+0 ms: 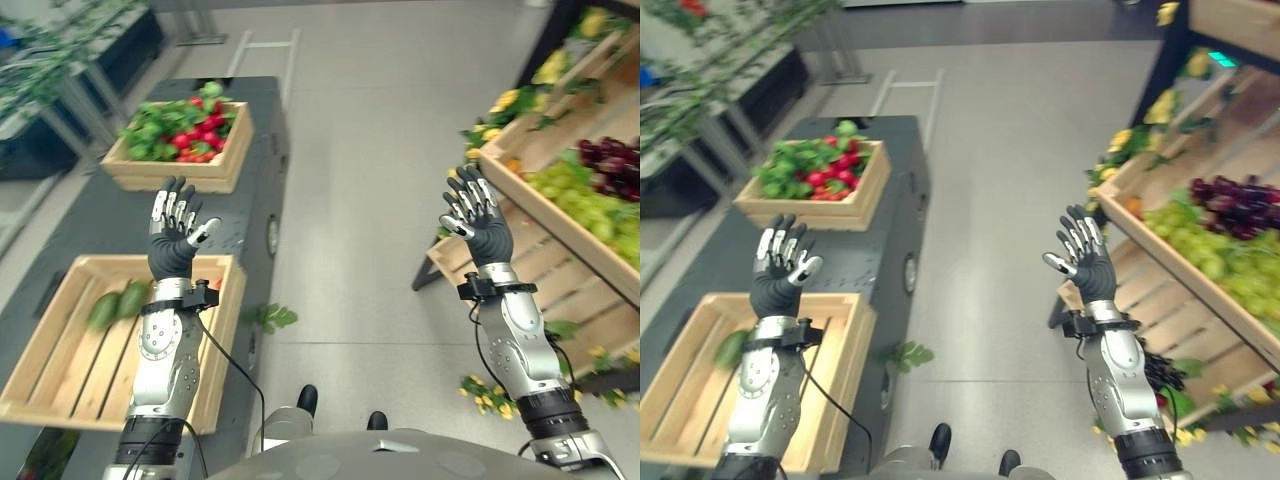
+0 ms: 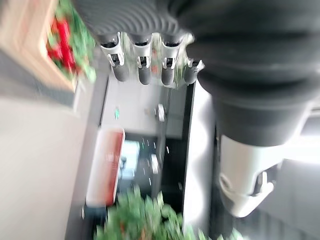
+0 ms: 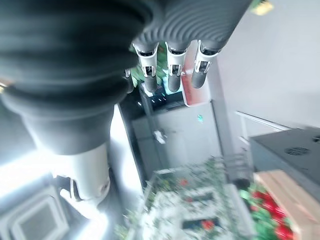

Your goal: Pick up the fruits from the basket on one side to the basket on the other side

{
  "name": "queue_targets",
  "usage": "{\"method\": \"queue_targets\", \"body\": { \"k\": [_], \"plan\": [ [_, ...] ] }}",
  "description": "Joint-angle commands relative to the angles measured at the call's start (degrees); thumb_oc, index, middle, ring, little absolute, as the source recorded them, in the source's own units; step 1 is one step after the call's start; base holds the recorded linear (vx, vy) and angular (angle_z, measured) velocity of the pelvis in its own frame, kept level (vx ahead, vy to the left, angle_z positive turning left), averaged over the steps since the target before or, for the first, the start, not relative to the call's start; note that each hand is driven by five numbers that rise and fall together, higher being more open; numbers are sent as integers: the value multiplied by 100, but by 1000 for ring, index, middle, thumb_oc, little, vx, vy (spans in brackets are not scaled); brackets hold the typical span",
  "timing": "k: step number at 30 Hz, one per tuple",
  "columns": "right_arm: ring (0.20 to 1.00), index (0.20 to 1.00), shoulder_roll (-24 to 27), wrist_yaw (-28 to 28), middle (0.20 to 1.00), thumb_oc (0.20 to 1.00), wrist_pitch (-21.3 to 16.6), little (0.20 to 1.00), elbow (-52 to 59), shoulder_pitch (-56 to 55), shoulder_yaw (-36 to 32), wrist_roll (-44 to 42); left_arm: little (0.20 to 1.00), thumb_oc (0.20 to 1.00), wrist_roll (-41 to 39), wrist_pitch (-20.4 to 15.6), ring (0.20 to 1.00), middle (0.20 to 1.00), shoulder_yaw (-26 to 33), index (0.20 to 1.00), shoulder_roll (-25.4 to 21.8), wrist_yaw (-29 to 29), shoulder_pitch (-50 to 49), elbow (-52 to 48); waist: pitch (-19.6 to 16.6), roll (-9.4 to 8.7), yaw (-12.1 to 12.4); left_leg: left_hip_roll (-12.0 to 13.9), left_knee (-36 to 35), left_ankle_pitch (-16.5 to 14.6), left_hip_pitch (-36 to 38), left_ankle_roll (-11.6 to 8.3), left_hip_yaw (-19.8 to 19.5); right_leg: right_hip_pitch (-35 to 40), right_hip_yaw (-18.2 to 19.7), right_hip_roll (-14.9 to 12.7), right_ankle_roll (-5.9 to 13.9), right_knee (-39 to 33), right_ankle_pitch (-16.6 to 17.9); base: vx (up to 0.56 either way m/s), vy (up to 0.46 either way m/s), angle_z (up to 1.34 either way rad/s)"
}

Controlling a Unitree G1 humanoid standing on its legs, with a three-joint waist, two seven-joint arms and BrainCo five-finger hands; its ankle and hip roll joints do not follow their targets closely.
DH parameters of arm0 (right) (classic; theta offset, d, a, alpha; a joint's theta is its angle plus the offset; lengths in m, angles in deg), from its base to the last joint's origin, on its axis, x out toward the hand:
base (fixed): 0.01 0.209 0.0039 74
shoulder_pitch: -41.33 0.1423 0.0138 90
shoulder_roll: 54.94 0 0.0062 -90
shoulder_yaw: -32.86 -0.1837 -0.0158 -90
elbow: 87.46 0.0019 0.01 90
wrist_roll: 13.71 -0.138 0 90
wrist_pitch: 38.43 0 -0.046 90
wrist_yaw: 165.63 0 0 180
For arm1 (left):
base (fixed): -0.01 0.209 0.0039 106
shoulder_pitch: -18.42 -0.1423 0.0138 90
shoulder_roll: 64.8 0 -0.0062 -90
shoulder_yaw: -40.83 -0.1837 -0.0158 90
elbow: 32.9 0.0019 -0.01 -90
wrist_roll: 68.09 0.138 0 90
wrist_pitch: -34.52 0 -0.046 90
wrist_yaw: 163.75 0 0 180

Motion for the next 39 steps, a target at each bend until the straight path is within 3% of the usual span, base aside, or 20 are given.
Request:
{"method": "queue_targets", "body": {
  "k": [1,3,6,11,13,16,18,19,20,21,24,29,39],
  "plan": [
    [1000,1000,37,402,1000,1000,-535,1000,649,6,-228,791,1000,1000,280,-500,1000,1000,-163,1000,-281,155,328,-194,-184,-221,-161,406,845,-464,-6,39,-53,-108,278,-244,569,324,-323,-77,41,79],
    [1000,1000,-59,498,1000,1000,-539,1000,716,-104,-208,961,1000,1000,336,-511,1000,1000,-186,1000,-290,105,305,-252,-236,-221,-203,371,661,-710,242,63,-140,-34,147,-286,594,337,-316,15,56,69],
    [1000,1000,-155,699,1000,1000,-573,1000,663,-185,-180,1239,1000,1000,451,-562,1000,1000,-282,1000,-303,31,326,-293,-357,-121,-208,384,-108,-599,593,139,-180,25,16,-268,671,332,-300,63,132,62],
    [1000,1000,-196,1060,1000,1000,-506,1000,416,-60,35,1753,1000,1000,579,-648,1000,1000,-342,1000,-432,-124,361,-431,-348,-191,-150,103,-412,-613,668,398,-223,-226,69,-496,803,782,-304,35,162,25],
    [1000,1000,-264,1086,1000,1000,-484,1000,298,-52,113,1767,1000,1000,743,-655,1000,1000,-331,1000,-478,-247,399,-442,-302,-200,-145,28,-530,-625,759,537,-152,-540,195,-627,917,1407,-336,26,212,0],
    [1000,1000,-279,1078,1000,1000,-451,1000,255,-30,191,1997,1000,1000,979,-720,1000,1000,-303,1000,-581,-362,398,-442,-208,-179,-171,-27,-711,-631,912,701,-51,-956,330,-838,1252,2272,-94,23,186,-23],
    [1000,1000,-290,1198,1000,1000,-444,1000,176,19,226,2175,1000,1000,1026,-744,1000,1000,-334,1000,-611,-387,456,-381,-174,-183,-223,-47,-791,-604,981,717,-93,-1174,656,-772,1335,2387,-60,67,66,-34],
    [1000,1000,-297,1244,1000,1000,-444,1000,143,35,233,2163,1000,1000,1017,-754,1000,1000,-362,1000,-626,-382,486,-368,-197,-207,-226,-69,-818,-613,995,703,-138,-1141,794,-670,1278,2132,-173,131,-37,-16],
    [1000,1000,-263,1243,1000,1000,-465,1000,92,-19,198,2115,1000,1000,973,-786,1000,1000,-405,1000,-629,-385,517,-313,-203,-243,-303,-127,-826,-653,1026,691,-276,-1083,1201,-405,1171,1667,-310,107,-40,-5],
    [1000,1000,-254,1221,1000,1000,-464,1000,100,-78,175,2087,1000,1000,891,-783,1000,1000,-410,1000,-618,-316,483,-309,-253,-277,-305,-143,-816,-609,978,671,-317,-982,1296,-340,1127,1489,-285,105,-54,5],
    [1000,1000,-178,1285,1000,1000,-470,1000,-19,-29,124,2159,1000,1000,842,-759,1000,1000,-375,1000,-533,-238,425,-271,-462,-353,-202,-134,-791,-642,983,613,-215,-575,1152,-327,1066,878,-230,63,-65,17],
    [1000,1000,-132,1431,1000,1000,-456,1000,-109,-29,-53,2132,1000,1000,643,-656,1000,1000,-528,1000,-370,-193,568,-153,-510,-346,-155,-101,-657,-650,916,544,-235,-277,1033,-347,996,532,-215,3,-65,6],
    [1000,1000,-164,1476,1000,1000,-455,1000,-166,-355,-323,2156,1000,1000,552,-572,1000,1000,-565,1000,-252,-106,574,-186,-599,-286,-300,11,-755,-586,1144,445,-207,-20,933,-291,915,333,-186,25,-27,6]
  ]
}}
